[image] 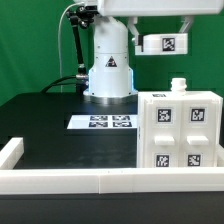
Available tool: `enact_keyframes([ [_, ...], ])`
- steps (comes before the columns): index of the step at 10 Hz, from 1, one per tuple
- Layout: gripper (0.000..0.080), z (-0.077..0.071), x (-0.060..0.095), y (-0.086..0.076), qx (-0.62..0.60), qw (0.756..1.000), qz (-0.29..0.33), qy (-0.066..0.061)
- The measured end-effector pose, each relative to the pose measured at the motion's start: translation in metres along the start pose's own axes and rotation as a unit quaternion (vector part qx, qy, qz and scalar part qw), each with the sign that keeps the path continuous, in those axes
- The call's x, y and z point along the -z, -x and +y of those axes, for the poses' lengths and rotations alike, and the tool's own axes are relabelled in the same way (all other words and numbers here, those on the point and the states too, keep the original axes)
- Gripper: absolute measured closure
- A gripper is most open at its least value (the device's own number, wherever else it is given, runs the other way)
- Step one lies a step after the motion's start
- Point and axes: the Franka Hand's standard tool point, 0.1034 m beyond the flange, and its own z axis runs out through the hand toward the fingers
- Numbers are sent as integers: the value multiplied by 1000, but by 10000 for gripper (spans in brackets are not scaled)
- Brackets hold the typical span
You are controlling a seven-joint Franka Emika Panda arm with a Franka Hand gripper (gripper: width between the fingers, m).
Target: Assemble cabinet
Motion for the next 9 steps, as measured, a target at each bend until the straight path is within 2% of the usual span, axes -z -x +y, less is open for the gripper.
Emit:
enact_keyframes([
  [1, 236, -2, -2, -5, 11, 1000, -2, 1],
  [6, 236, 0, -6, -5, 19, 1000, -6, 1],
  [7, 236, -2, -10, -12, 22, 1000, -6, 2],
  [9, 236, -6, -18, -39, 34, 999, -3, 4],
])
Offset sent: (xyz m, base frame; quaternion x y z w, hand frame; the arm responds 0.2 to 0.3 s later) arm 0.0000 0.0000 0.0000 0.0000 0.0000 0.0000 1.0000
